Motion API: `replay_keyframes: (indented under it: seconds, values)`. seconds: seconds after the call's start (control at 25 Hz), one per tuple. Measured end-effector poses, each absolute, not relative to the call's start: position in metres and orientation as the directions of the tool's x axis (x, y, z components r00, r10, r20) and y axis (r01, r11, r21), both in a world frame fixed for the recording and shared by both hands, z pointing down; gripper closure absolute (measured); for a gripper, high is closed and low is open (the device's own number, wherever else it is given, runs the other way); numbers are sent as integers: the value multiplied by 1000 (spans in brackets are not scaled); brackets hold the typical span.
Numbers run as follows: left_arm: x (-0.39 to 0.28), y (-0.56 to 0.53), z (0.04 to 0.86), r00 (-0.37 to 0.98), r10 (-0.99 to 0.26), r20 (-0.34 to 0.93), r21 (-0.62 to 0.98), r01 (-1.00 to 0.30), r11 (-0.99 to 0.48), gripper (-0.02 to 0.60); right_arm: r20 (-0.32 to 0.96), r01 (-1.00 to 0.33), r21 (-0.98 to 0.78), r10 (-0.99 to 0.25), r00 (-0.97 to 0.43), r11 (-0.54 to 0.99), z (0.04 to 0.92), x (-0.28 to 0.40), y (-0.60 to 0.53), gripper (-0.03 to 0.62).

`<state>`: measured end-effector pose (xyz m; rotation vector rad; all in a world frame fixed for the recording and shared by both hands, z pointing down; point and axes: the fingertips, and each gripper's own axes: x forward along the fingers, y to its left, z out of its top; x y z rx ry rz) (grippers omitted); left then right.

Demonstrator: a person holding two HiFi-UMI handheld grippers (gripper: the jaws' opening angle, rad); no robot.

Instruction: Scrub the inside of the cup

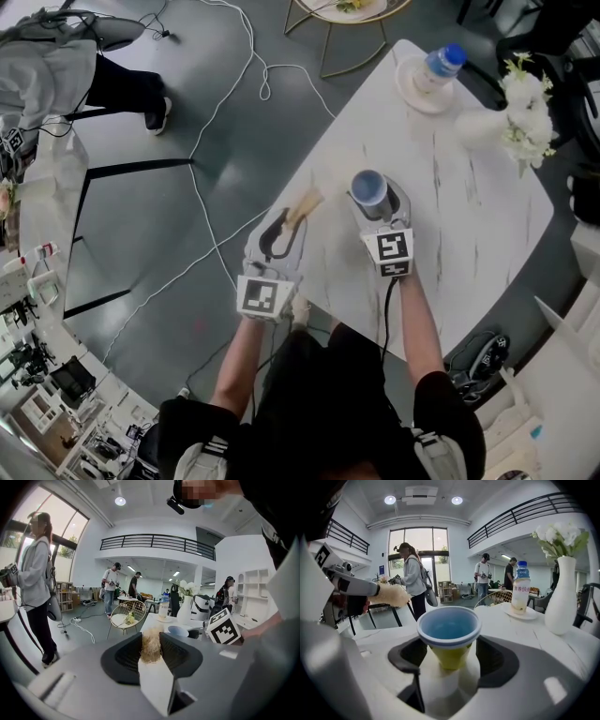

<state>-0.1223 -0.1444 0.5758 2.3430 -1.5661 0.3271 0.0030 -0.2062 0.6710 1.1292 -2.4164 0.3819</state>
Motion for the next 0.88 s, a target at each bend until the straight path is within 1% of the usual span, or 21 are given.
replay_keyframes:
  seconds: [0.4,0.6,0.88]
  values:
    - [-129,-147,574,361,-861,357,138,-933,-334,459,499,-781,-40,-665,-556,623,672,0,-212,290]
    - [-129,-144,567,370,-863,342,127,-929,-348,459,503,-775,-31,-660,-558,631,668,-1,-208,293]
    - [-125,-132,548,394,-862,320,113,-919,-378,459,521,-754,25,-652,-551,657,653,-4,-193,296]
